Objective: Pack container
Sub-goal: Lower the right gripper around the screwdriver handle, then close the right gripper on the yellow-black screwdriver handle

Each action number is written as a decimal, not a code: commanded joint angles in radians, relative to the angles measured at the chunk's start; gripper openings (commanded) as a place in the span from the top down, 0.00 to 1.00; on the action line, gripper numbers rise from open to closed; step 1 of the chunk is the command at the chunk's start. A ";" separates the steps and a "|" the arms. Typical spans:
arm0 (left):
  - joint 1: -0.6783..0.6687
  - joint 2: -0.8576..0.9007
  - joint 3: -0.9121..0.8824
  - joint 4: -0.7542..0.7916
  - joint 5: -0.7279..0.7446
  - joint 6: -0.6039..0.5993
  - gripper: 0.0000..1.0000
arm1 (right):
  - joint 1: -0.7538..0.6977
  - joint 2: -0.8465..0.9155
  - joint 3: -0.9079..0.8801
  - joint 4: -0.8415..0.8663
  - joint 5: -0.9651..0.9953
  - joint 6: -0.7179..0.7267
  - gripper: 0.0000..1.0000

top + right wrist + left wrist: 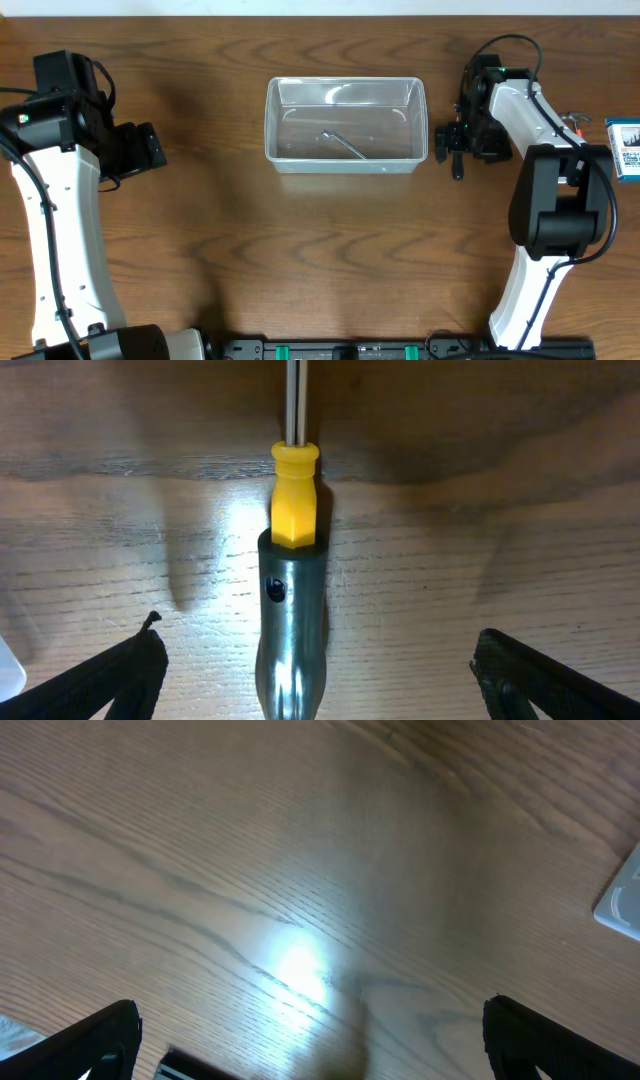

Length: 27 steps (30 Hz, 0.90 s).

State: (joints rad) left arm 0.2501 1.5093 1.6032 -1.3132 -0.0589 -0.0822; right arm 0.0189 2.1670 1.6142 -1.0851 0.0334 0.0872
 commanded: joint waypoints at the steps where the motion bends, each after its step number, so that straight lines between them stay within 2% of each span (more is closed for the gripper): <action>1: 0.004 -0.010 0.023 -0.007 -0.002 -0.005 0.02 | 0.001 0.043 -0.008 -0.003 -0.005 0.013 0.01; 27: 0.004 -0.010 0.023 -0.010 -0.002 -0.005 0.02 | -0.015 0.060 -0.008 0.001 -0.008 0.005 0.01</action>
State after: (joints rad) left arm 0.2501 1.5093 1.6035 -1.3201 -0.0589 -0.0822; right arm 0.0158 2.2002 1.6154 -1.0866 0.0143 0.0875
